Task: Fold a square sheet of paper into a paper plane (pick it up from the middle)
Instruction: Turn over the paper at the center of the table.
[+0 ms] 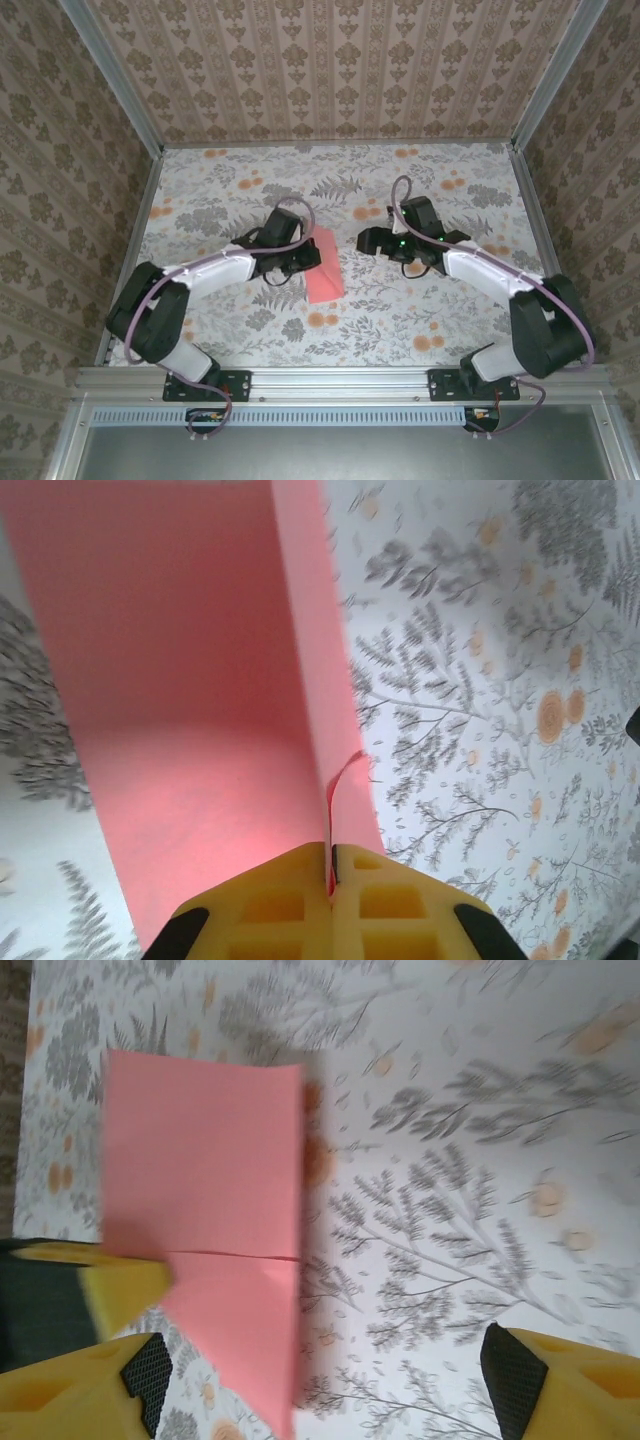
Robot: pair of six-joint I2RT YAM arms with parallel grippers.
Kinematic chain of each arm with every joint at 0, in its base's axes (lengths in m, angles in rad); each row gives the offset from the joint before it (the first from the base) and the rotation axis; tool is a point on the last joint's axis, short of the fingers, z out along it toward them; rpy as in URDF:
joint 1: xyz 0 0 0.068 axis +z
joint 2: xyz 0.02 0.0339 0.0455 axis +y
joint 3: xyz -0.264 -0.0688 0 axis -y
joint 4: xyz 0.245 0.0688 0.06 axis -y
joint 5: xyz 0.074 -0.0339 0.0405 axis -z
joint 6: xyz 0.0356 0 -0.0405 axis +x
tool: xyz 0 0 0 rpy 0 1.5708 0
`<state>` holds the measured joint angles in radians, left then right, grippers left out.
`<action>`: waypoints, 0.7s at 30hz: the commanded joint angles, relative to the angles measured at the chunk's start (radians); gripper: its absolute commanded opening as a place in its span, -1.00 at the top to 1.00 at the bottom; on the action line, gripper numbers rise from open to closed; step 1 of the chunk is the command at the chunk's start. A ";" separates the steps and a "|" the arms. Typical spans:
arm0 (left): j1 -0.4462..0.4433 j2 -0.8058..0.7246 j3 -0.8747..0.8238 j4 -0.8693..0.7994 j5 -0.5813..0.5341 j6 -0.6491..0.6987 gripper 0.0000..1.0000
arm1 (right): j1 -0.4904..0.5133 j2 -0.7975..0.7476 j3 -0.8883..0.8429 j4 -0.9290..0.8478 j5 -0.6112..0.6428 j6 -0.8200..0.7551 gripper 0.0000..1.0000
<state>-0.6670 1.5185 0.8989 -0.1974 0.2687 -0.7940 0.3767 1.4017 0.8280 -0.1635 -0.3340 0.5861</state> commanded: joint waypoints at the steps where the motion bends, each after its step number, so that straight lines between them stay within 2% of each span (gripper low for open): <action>1: -0.007 -0.080 0.145 -0.420 -0.190 0.190 0.89 | -0.019 -0.086 -0.027 -0.113 0.168 -0.005 -0.73; 6: -0.020 -0.079 0.376 -0.798 -0.479 0.292 0.89 | -0.032 -0.160 -0.032 -0.174 0.241 -0.013 -0.86; 10: -0.059 -0.005 0.520 -0.986 -0.703 0.309 0.89 | -0.036 -0.179 -0.044 -0.181 0.255 -0.034 -0.95; 17: -0.130 0.236 0.665 -1.192 -1.014 0.228 0.88 | -0.043 -0.181 -0.066 -0.185 0.296 -0.031 -1.00; 21: -0.164 0.391 0.708 -1.230 -1.088 0.193 0.88 | -0.055 -0.181 -0.076 -0.194 0.310 -0.025 -0.99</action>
<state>-0.8078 1.8431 1.5684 -1.3060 -0.6746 -0.5610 0.3328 1.2407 0.7673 -0.3225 -0.0669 0.5716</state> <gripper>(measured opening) 0.062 0.996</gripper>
